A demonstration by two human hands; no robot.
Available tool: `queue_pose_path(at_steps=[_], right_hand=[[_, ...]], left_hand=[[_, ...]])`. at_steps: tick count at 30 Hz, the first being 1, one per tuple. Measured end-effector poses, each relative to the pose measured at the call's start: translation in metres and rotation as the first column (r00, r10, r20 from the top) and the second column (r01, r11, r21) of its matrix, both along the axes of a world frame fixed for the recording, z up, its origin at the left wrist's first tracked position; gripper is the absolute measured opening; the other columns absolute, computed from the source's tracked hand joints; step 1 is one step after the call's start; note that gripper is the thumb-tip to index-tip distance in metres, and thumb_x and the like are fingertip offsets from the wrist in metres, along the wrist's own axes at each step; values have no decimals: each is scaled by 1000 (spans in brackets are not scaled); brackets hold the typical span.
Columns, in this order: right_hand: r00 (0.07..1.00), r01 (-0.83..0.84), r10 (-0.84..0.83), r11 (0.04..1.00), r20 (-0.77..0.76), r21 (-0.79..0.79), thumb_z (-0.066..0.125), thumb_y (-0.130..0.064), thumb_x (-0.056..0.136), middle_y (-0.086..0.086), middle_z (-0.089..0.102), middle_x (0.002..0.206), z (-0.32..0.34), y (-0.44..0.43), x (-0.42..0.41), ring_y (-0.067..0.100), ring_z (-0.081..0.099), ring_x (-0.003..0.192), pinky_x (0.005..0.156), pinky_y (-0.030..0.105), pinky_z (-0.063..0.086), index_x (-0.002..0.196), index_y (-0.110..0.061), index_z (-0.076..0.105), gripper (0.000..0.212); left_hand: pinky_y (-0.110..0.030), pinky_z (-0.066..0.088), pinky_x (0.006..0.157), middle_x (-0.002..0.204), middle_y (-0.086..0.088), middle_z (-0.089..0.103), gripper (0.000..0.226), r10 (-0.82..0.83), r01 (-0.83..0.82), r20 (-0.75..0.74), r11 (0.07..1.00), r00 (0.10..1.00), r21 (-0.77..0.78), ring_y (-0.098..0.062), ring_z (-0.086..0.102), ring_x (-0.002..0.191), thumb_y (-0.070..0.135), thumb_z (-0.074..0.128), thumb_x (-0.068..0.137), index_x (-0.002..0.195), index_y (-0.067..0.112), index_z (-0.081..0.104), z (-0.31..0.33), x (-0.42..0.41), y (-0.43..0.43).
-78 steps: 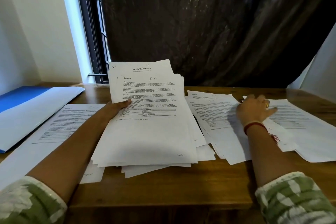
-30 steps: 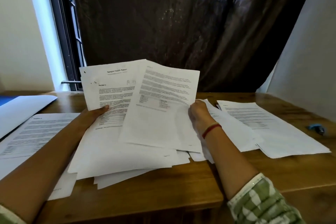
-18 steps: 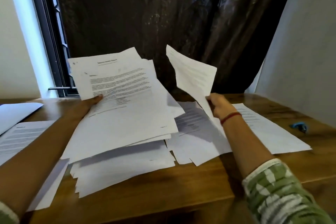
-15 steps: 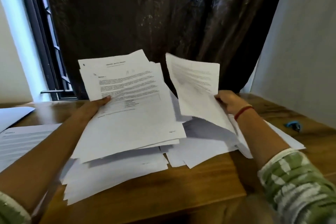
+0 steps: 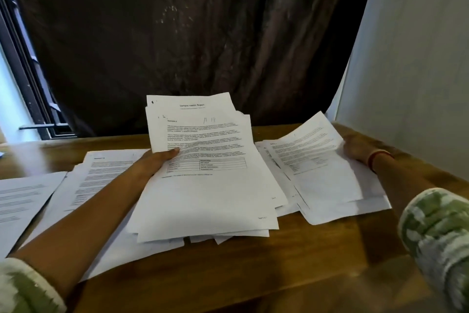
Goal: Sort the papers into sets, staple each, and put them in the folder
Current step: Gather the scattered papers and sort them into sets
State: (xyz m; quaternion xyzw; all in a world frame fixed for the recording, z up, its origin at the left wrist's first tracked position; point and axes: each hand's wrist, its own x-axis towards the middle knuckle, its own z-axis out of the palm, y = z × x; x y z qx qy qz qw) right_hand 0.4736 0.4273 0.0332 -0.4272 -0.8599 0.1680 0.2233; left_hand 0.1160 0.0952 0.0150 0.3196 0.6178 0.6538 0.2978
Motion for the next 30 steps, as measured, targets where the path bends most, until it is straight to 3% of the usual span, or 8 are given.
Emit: queue_pose_path(at_steps=[4, 10, 15, 17, 20, 23, 27, 30], right_hand=[[976, 162, -168, 985, 137, 53, 66, -42, 65, 7, 52, 136, -37, 58, 4, 31, 52, 122, 103, 43, 41, 138, -25, 46, 78], [975, 221, -206, 930, -81, 295, 55, -6, 87, 26, 55, 120, -8, -18, -42, 44, 54, 106, 94, 46, 46, 125, -6, 56, 39], [864, -109, 25, 984, -503, -139, 60, -29, 94, 11, 64, 104, 16, -119, -124, 25, 60, 96, 85, 33, 47, 102, -11, 64, 20], [831, -310, 94, 896, -549, -317, 66, -39, 89, 8, 64, 90, 20, -172, -155, 21, 60, 81, 75, 30, 48, 92, -12, 62, 28], [696, -561, 107, 699, -710, -444, 75, -10, 81, 16, 68, 93, 11, -226, -192, 23, 65, 77, 71, 27, 56, 96, 3, 60, 24], [667, -498, 37, 764, -744, -409, 80, 2, 71, 19, 70, 96, 2, -253, -217, 25, 67, 76, 70, 29, 59, 94, 11, 62, 31], [702, -390, 27, 851, -712, -353, 80, -12, 76, 11, 63, 74, -7, -260, -234, 22, 62, 67, 71, 33, 58, 64, -9, 53, 30], [692, -432, 38, 822, -720, -372, 66, -19, 90, 3, 75, 90, -6, -260, -228, 23, 72, 81, 80, 43, 59, 76, -7, 66, 18]], left_hand=[[-35, 43, 93, 130, -9, 56, 44, 39, -40, -29, 999, 999, -22, -25, 56, 109, 13, 60, 91, 134, 13, 49, -9, -5, 2], [-44, 49, 95, 122, -10, 65, 47, -11, 6, 113, 999, 994, 42, -31, 63, 110, 19, 70, 78, 124, 17, 58, -10, -9, -15], [-44, 53, 90, 119, -10, 67, 51, -27, 9, 167, 995, 986, 104, -31, 65, 108, 17, 71, 76, 125, 16, 59, -7, -16, -36], [-42, 57, 82, 117, -9, 68, 44, -30, 8, 177, 992, 984, 126, -30, 67, 103, 13, 66, 83, 126, 15, 57, -7, -23, -47], [-33, 59, 64, 109, -6, 71, 31, 25, -45, 149, 990, 989, 136, -22, 72, 89, 12, 63, 89, 118, 19, 60, -5, -36, -72], [-29, 58, 60, 107, -5, 70, 26, 63, -83, 136, 985, 989, 151, -18, 73, 82, 10, 60, 90, 114, 20, 62, -7, -51, -97], [-27, 58, 59, 98, 1, 71, 21, 90, -111, 131, 981, 987, 162, -14, 72, 78, 9, 58, 92, 110, 19, 61, -7, -58, -115], [-34, 60, 68, 104, -2, 71, 26, 84, -98, 95, 983, 992, 153, -17, 72, 87, 14, 61, 92, 117, 20, 60, 0, -60, -114]])
